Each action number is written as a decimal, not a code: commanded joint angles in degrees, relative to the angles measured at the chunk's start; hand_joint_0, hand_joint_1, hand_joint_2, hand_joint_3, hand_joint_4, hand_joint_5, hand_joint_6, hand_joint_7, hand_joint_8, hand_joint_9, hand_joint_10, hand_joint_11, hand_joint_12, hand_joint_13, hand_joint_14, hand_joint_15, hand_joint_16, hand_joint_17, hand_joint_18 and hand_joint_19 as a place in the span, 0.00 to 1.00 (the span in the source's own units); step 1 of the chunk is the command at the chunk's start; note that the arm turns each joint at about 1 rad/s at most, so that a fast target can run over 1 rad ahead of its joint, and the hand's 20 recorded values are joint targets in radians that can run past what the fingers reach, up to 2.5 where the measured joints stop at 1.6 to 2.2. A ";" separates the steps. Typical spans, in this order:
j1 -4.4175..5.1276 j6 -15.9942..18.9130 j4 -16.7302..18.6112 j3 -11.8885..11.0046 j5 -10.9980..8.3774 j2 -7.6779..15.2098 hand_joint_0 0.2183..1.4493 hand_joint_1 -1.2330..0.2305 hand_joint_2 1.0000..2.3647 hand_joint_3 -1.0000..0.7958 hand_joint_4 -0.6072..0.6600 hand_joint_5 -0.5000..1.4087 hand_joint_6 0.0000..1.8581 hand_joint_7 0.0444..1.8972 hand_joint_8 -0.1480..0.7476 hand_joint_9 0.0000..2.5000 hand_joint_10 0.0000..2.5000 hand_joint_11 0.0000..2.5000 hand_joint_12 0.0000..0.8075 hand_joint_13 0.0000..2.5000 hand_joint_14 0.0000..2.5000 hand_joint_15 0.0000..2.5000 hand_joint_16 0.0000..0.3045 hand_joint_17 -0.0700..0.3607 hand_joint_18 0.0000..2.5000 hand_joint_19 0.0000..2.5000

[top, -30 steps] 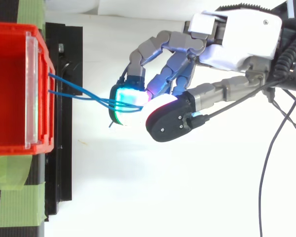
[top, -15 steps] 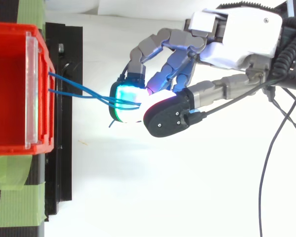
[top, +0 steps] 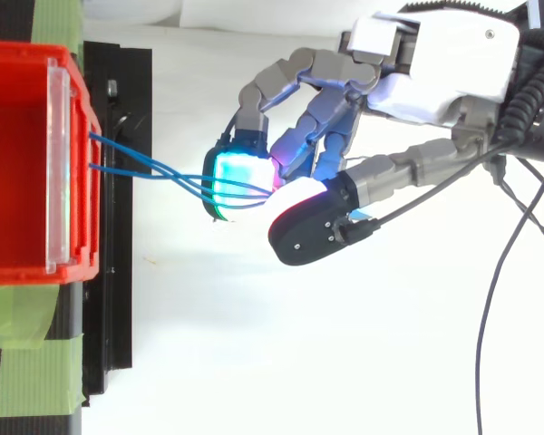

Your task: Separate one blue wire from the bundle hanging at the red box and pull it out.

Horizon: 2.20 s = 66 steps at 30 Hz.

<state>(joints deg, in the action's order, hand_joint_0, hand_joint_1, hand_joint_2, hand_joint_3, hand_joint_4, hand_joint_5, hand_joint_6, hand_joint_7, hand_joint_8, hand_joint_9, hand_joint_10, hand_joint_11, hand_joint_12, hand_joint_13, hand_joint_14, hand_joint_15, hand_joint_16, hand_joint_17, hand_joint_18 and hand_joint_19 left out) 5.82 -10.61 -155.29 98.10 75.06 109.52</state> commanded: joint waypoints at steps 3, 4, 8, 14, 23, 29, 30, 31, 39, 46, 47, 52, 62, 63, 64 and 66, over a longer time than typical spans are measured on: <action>-0.20 0.07 -0.01 0.07 0.00 -0.01 0.32 0.27 0.01 0.37 0.63 0.16 0.49 0.47 0.57 0.39 0.01 0.38 0.44 0.59 0.00 0.62 0.19 0.46 0.37 0.30; -0.20 0.07 -0.01 -0.02 0.00 -0.01 0.33 0.27 0.01 0.38 0.61 0.16 0.49 0.47 0.57 0.39 0.01 0.38 0.45 0.59 0.00 0.62 0.19 0.46 0.37 0.29; -0.28 0.24 -0.01 -0.11 0.09 -0.01 0.36 0.23 0.01 0.40 0.64 0.14 0.50 0.46 0.55 0.36 0.01 0.39 0.44 0.57 0.00 0.62 0.19 0.46 0.36 0.29; -0.37 0.07 -0.01 -0.19 0.09 -0.62 0.36 0.18 0.01 0.37 0.66 0.13 0.50 0.45 0.54 0.32 0.01 0.40 0.45 0.55 0.00 0.62 0.19 0.47 0.36 0.27; -0.63 0.24 -0.62 -0.19 0.18 -0.89 0.32 0.22 0.00 0.30 0.66 0.13 0.49 0.44 0.56 0.33 0.01 0.40 0.46 0.55 0.00 0.61 0.19 0.47 0.36 0.28; -0.55 0.07 -0.62 -0.19 0.00 -0.98 0.26 0.36 0.00 0.28 0.66 0.14 0.49 0.43 0.58 0.36 0.01 0.40 0.49 0.57 0.00 0.60 0.20 0.48 0.36 0.29; -0.63 0.07 -0.54 -0.19 0.00 -0.98 0.26 0.37 0.00 0.28 0.67 0.14 0.49 0.44 0.58 0.37 0.01 0.41 0.49 0.57 0.00 0.60 0.20 0.48 0.36 0.29; -0.63 -0.02 -0.54 -0.19 0.00 -0.98 0.26 0.38 0.00 0.29 0.66 0.14 0.48 0.44 0.58 0.37 0.01 0.40 0.49 0.57 0.00 0.60 0.20 0.49 0.37 0.29; -0.55 -0.02 -0.54 -0.19 0.00 -0.98 0.30 0.42 0.01 0.33 0.65 0.15 0.48 0.44 0.58 0.39 0.01 0.41 0.46 0.57 0.00 0.60 0.19 0.47 0.37 0.30; -0.63 -0.11 -0.54 -0.28 0.00 -0.98 0.32 0.39 0.01 0.40 0.62 0.15 0.49 0.45 0.59 0.40 0.01 0.41 0.46 0.57 0.00 0.60 0.19 0.47 0.38 0.29; -0.55 -0.11 -0.54 -0.19 0.00 -0.98 0.32 0.38 0.01 0.40 0.61 0.15 0.49 0.45 0.58 0.40 0.01 0.41 0.46 0.58 0.00 0.59 0.19 0.47 0.38 0.29; -0.55 -0.11 -0.54 -0.28 0.00 -0.98 0.33 0.34 0.01 0.42 0.59 0.15 0.50 0.44 0.58 0.40 0.01 0.42 0.46 0.58 0.00 0.60 0.19 0.47 0.38 0.29; -0.46 -0.11 -0.54 -0.19 0.00 -0.98 0.36 0.21 0.01 0.38 0.63 0.14 0.49 0.46 0.55 0.36 0.01 0.41 0.46 0.55 0.00 0.61 0.19 0.46 0.35 0.28; -0.46 -0.11 -0.54 -0.19 -0.09 -0.98 0.36 0.20 0.01 0.37 0.63 0.14 0.49 0.46 0.55 0.36 0.01 0.41 0.46 0.55 0.00 0.60 0.19 0.46 0.35 0.28; -0.46 -0.11 -0.54 -0.19 0.00 -0.98 0.37 0.20 0.01 0.36 0.63 0.14 0.49 0.46 0.55 0.36 0.01 0.41 0.47 0.55 0.00 0.60 0.19 0.46 0.35 0.28; -0.46 -0.11 -0.54 -0.19 0.00 -0.98 0.38 0.19 0.01 0.36 0.63 0.14 0.49 0.46 0.54 0.36 0.01 0.41 0.47 0.55 0.00 0.60 0.19 0.47 0.36 0.27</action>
<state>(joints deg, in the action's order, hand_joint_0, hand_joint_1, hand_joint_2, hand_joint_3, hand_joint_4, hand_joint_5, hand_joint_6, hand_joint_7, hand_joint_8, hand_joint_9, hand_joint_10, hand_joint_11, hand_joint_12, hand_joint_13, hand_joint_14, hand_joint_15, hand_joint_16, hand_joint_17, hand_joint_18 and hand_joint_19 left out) 5.35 -10.72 -155.83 97.90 75.03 108.55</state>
